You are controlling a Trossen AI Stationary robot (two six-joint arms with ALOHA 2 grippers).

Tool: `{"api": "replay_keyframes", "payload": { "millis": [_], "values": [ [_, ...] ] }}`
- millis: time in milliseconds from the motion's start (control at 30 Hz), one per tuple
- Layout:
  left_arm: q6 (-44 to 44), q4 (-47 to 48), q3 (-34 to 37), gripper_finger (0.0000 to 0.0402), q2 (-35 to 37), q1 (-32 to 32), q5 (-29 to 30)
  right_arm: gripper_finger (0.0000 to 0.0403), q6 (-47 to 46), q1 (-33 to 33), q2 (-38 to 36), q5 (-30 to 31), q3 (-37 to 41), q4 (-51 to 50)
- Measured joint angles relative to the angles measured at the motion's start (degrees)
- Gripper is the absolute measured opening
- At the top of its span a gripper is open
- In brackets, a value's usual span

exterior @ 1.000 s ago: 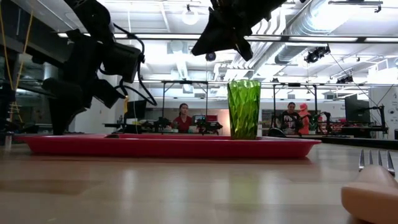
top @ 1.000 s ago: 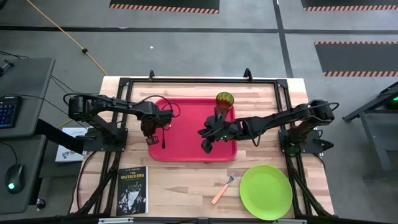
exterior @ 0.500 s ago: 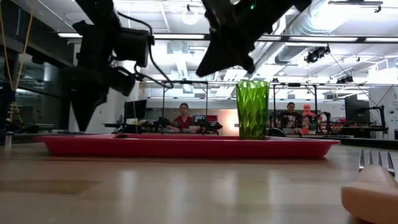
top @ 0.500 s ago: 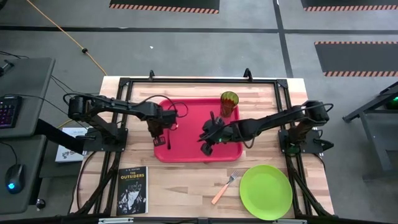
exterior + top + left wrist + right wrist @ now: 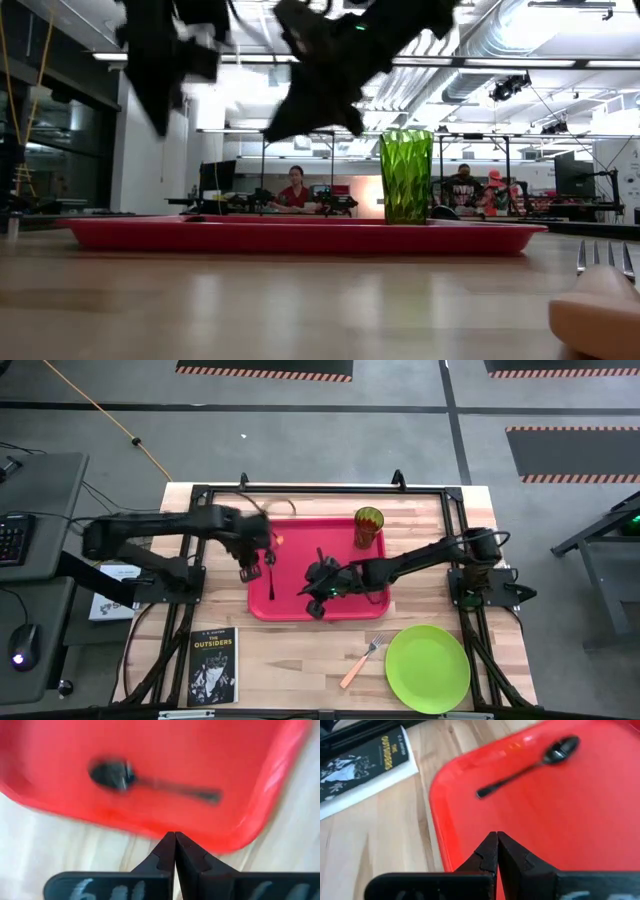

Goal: Pick and place plate/cup/fork/spoon on tray
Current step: Put the black spoon to the left side of the red tray

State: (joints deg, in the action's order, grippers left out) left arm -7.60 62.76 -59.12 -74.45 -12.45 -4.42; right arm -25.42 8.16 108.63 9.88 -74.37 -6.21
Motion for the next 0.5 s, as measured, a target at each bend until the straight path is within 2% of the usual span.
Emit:
{"api": "replay_keyframes", "payload": {
  "millis": [133, 233, 400, 500],
  "values": [
    [-2.39, -2.80, -0.63, 0.0000, 10.66, -1.60, 1.26, 0.0000, 4.19, -0.62, 6.02, -1.97, -8.61, -4.16],
    [-4.34, -0.78, -0.63, 0.0000, 16.06, -2.04, 3.65, 0.0000, 6.41, -1.19, 11.27, -2.01, -15.02, -7.92],
    [-6.46, 7.31, 0.08, 0.0000, 18.46, -1.88, 3.15, 0.0000, 10.72, -2.20, 19.31, -4.01, -25.11, -11.36],
    [-8.40, 9.86, 4.19, 0.0000, 17.94, -1.27, 1.01, 0.0000, 13.08, -2.63, 23.67, -4.50, -30.59, -14.04]
  ]
}}
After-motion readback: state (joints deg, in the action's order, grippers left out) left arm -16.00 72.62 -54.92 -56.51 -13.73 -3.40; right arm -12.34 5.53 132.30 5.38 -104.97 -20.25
